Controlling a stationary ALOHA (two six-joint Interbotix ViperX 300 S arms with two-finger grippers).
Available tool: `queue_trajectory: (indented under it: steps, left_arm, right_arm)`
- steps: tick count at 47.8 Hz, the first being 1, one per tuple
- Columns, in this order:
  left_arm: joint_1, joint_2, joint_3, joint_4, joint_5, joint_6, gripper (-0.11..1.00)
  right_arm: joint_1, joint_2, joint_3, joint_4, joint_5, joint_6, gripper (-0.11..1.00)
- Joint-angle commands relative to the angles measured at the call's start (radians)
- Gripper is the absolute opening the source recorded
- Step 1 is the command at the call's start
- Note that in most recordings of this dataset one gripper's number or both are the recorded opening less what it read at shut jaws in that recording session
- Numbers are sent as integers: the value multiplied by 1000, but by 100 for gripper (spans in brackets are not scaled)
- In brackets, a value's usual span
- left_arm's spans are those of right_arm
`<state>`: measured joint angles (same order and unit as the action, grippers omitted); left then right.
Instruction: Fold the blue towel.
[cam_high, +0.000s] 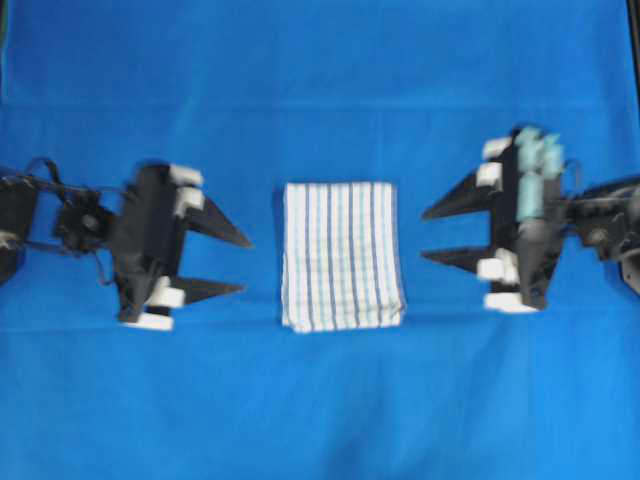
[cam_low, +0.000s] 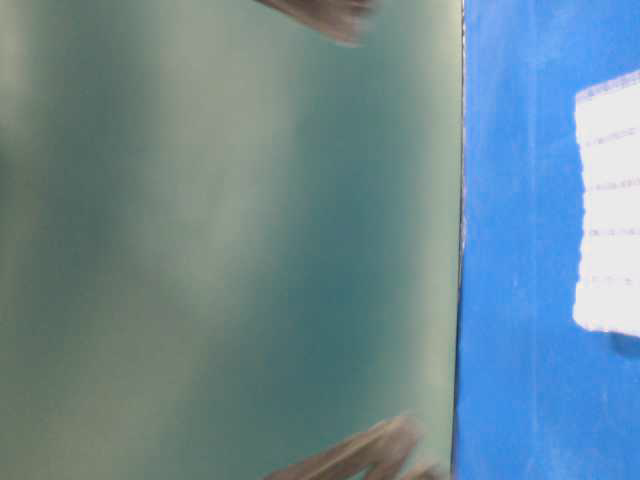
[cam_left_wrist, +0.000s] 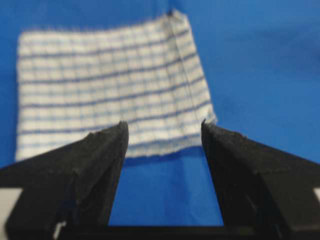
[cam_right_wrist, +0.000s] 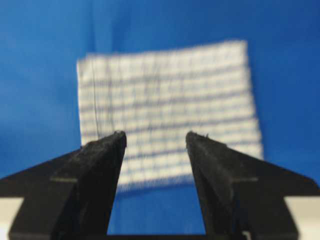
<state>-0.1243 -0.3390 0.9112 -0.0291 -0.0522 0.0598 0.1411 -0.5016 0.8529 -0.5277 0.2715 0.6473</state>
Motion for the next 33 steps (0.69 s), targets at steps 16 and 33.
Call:
queue_trajectory:
  steps: [16,33]
  left_arm:
    - [31,-453,169,5,-12,21,54]
    - [60,-755,325,3,15,18,54]
  right_arm:
    - [3,-327,95,-44,63,-3,57]
    - [-20,-551,270,-57,23,-3,57]
